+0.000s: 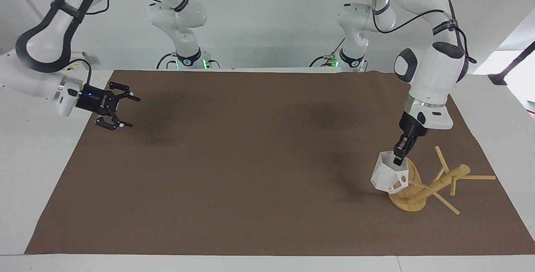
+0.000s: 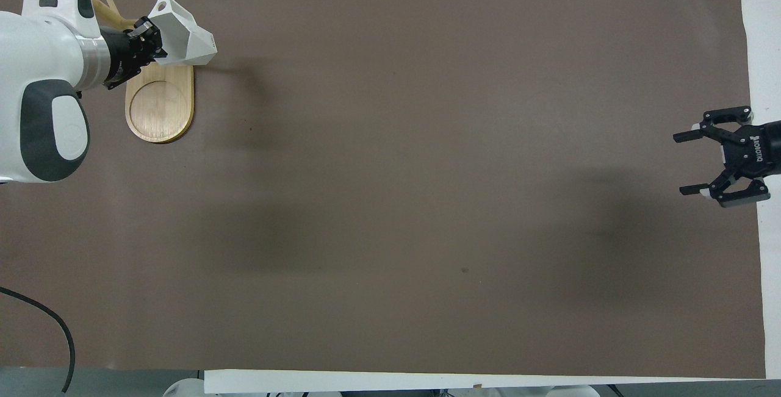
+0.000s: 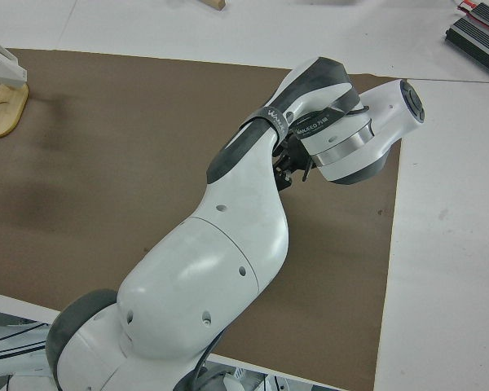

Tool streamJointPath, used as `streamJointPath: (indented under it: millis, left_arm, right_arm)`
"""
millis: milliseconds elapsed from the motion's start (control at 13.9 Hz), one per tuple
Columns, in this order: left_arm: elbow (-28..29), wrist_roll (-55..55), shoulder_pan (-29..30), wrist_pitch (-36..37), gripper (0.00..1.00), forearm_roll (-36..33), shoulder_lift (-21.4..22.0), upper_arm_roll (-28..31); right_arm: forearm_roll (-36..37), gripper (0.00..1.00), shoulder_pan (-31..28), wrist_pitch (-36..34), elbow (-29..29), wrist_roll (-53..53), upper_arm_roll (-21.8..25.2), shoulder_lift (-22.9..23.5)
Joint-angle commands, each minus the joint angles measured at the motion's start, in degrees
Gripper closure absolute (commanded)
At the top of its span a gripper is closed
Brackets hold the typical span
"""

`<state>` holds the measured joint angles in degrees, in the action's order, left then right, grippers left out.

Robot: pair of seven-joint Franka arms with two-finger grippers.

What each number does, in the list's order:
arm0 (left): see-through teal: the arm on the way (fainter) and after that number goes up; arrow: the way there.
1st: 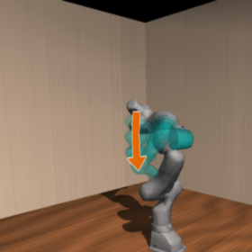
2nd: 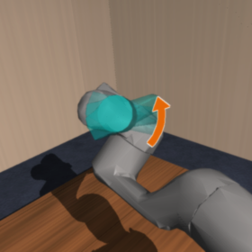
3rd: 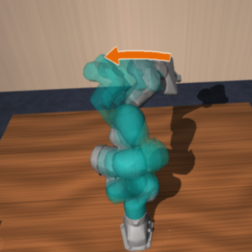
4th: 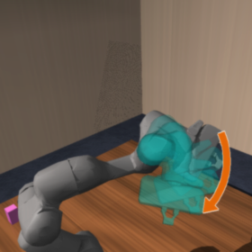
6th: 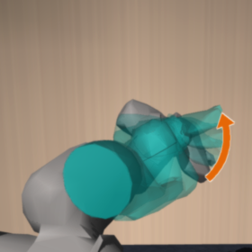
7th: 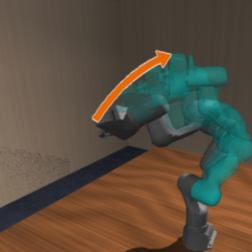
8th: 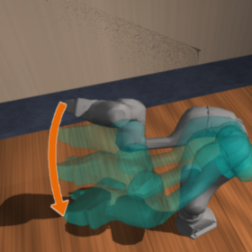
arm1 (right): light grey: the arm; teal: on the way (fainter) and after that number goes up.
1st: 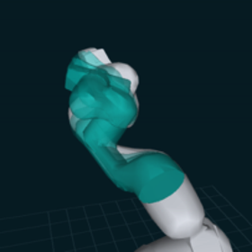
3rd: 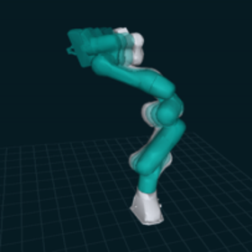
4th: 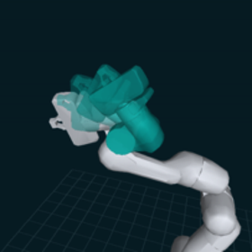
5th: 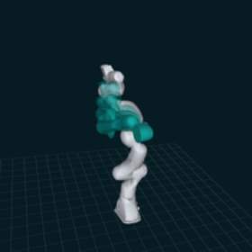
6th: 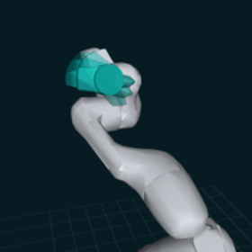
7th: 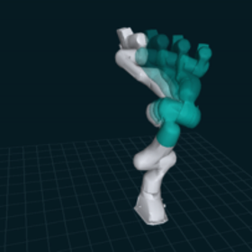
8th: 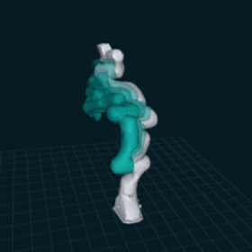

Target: Hang cup on rack

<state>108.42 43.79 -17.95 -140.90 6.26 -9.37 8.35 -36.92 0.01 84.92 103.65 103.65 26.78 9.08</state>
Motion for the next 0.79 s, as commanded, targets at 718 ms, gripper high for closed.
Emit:
streamJointPath:
  millis: [718]
  left_arm:
    - [4.41, -2.21, 0.55, -5.07, 1.00, 1.30, 0.76, -0.35]
  right_arm:
    - [31.21, 0.00, 3.51, -4.94, -13.04, -68.96, -17.89, -9.52]
